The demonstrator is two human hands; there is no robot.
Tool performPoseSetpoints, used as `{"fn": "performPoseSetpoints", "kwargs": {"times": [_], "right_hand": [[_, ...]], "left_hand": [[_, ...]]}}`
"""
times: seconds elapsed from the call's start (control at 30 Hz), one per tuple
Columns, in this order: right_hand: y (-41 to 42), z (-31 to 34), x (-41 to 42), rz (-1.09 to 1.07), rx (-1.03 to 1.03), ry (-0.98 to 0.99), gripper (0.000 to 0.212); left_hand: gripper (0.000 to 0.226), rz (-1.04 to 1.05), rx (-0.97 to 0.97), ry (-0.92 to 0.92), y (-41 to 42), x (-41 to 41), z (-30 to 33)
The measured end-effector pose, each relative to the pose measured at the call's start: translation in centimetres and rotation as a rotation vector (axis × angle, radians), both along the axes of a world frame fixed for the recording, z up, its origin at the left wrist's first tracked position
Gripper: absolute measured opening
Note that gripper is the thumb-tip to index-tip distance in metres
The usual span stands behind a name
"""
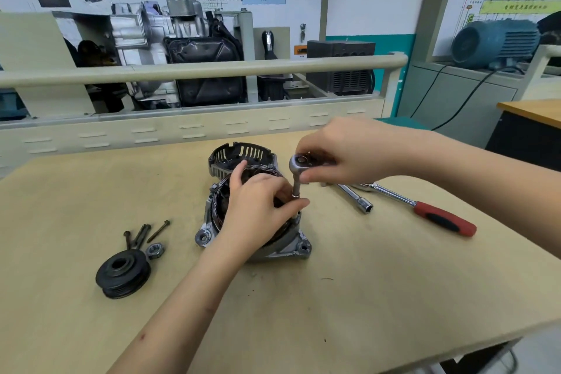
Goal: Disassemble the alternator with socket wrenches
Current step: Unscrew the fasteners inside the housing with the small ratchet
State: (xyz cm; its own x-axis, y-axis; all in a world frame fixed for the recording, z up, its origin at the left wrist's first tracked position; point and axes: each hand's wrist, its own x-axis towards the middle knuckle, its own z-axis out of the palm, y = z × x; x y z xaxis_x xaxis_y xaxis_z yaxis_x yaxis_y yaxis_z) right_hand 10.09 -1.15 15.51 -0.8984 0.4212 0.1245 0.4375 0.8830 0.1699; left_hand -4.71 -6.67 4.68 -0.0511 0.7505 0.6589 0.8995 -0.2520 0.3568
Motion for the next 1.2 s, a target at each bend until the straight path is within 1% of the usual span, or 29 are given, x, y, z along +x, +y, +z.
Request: {"fn": "performPoseSetpoints", "kwargs": {"times": [0.07, 0.1, 0.13, 0.17, 0.27, 0.33, 0.4, 0.47, 0.53, 0.57, 0.6, 0.7, 0.77, 0.87, 0.93, 1.0, 1.13, 1.2], "right_hand": [[0.0, 0.3, 0.3, 0.06, -0.127, -0.006, 0.014], [0.0, 0.4, 0.4, 0.078, -0.159, -0.006, 0.011], [0.0, 0.4, 0.4, 0.077, -0.162, -0.004, 0.013], [-0.1, 0.3, 0.4, 0.058, -0.133, -0.001, 0.018], [-0.4, -0.1, -0.1, -0.064, 0.078, -0.017, 0.043], [-0.6, -0.3, -0.3, -0.087, 0.121, -0.002, 0.046], [-0.6, -0.2, -0.1, -0.043, 0.041, 0.011, 0.038], [-0.6, 0.1, 0.1, 0.013, -0.076, -0.006, 0.02], [-0.7, 0.3, 0.3, 0.059, -0.139, -0.029, 0.008], [-0.8, 0.4, 0.3, 0.063, -0.137, -0.034, 0.008], [-0.8, 0.3, 0.3, 0.049, -0.104, -0.038, 0.013], [-1.0, -0.2, 0.0, -0.074, 0.121, -0.025, 0.036], [-0.9, -0.7, 0.1, -0.097, 0.164, 0.02, 0.04], [-0.4, -1.0, 1.3, -0.128, 0.047, 0.077, 0.04], [0.1, -1.0, 2.5, -0.176, -0.061, 0.148, 0.041], [0.3, -1.1, 3.6, -0.2, -0.119, 0.214, 0.044], [0.1, -1.1, 5.0, -0.212, -0.202, 0.322, 0.07], [0.1, -1.0, 5.5, -0.222, -0.211, 0.353, 0.073]], "left_hand": [[0.014, -0.077, -0.047, -0.028, -0.1, -0.5, 0.2], [0.012, -0.109, -0.065, -0.039, -0.1, -0.7, 0.2], [0.011, -0.123, -0.067, -0.044, -0.1, -0.7, 0.3], [0.012, -0.116, -0.055, -0.04, -0.1, -0.7, 0.2], [0.023, -0.011, 0.007, 0.009, 0.0, 0.0, 0.0], [0.025, 0.029, 0.039, 0.013, 0.0, 0.4, -0.1], [0.024, 0.009, 0.016, -0.006, -0.2, 0.4, 0.0], [0.023, -0.06, -0.058, -0.038, -0.2, 0.1, 0.3], [0.033, -0.107, -0.117, -0.062, -0.2, -0.1, 0.6], [0.039, -0.102, -0.115, -0.05, -0.2, -0.1, 0.6], [0.04, -0.072, -0.089, -0.031, -0.1, 0.0, 0.5], [0.031, 0.06, 0.029, 0.02, 0.2, 0.6, 0.0], [0.027, 0.06, 0.031, 0.033, 0.3, 0.5, 0.0], [0.027, -0.018, -0.074, 0.07, 0.3, -0.3, 0.2], [0.03, -0.023, -0.168, 0.198, 0.3, -0.7, 0.0], [0.029, 0.007, -0.234, 0.321, 0.4, -0.8, -0.2], [0.026, 0.084, -0.289, 0.467, 0.7, -0.3, -0.2], [0.023, 0.104, -0.284, 0.506, 0.8, 0.0, -0.2]]}}
